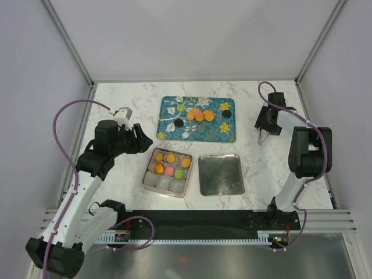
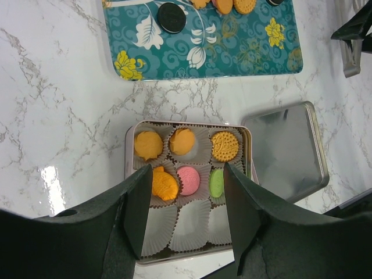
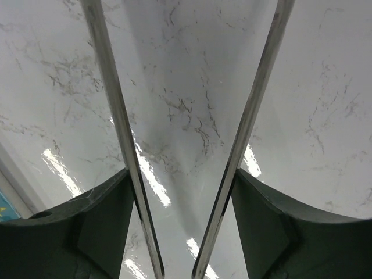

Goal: Pack the cookies

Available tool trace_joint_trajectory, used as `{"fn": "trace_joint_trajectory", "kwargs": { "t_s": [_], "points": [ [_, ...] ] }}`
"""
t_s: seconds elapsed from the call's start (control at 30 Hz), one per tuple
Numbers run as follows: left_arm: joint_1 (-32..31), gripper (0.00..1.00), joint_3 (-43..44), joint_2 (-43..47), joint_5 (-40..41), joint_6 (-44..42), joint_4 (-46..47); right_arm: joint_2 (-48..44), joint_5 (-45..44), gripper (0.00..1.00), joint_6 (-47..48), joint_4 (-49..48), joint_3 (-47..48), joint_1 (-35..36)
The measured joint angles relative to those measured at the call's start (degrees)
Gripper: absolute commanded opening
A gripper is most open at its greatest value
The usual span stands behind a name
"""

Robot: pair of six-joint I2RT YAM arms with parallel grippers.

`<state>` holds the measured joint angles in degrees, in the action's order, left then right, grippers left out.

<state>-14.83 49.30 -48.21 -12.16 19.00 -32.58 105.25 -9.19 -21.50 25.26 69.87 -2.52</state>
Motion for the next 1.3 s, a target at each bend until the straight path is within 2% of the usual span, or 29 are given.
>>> {"fn": "trace_joint_trajectory", "kwargs": {
  "t_s": [0.13,0.33,0.47,0.6,0.67,0.8,0.87,1.03,1.23,1.3],
  "points": [
    [-0.09,0.6,0.0,0.0,0.0,0.0,0.0,0.33,0.02,0.85,-0.37,-0.44,-0.66,0.0],
    [-0.15,0.6,0.0,0.0,-0.02,0.0,0.0,-0.09,-0.48,0.91,-0.83,0.24,-1.75,0.04],
    [-0.15,0.6,0.0,0.04,-0.04,0.0,0.02,-4.98,-1.29,0.95,-0.85,2.6,-2.47,0.04],
    [-0.15,0.6,-0.02,0.42,-0.04,0.0,0.04,-14.21,-0.76,0.91,-1.07,3.58,-3.21,0.72],
    [-0.15,0.6,-0.02,0.74,-0.04,0.0,0.04,-20.15,-1.18,0.83,-1.31,3.32,-5.86,3.02],
    [-0.15,0.61,-0.02,1.38,-0.02,0.0,0.11,-31.36,-0.66,0.67,-3.13,1.62,-16.7,12.28],
    [-0.15,0.61,-0.04,1.55,-0.02,0.0,0.13,-34.71,-0.17,0.64,-4.72,2.14,-22.4,17.38],
    [-0.15,0.61,-0.33,1.62,-0.02,0.0,0.13,-39.82,-0.13,0.6,-8.96,4.33,-32.04,24.61],
    [-0.15,0.61,-0.63,1.6,-0.02,0.0,0.13,-40.92,-1.25,0.58,-11.5,4.0,-33.99,27.56],
    [-0.15,0.61,-0.63,1.55,-0.02,0.0,0.13,-40.24,-1.46,0.54,-11.93,3.5,-34.29,28.33]
  ]
}}
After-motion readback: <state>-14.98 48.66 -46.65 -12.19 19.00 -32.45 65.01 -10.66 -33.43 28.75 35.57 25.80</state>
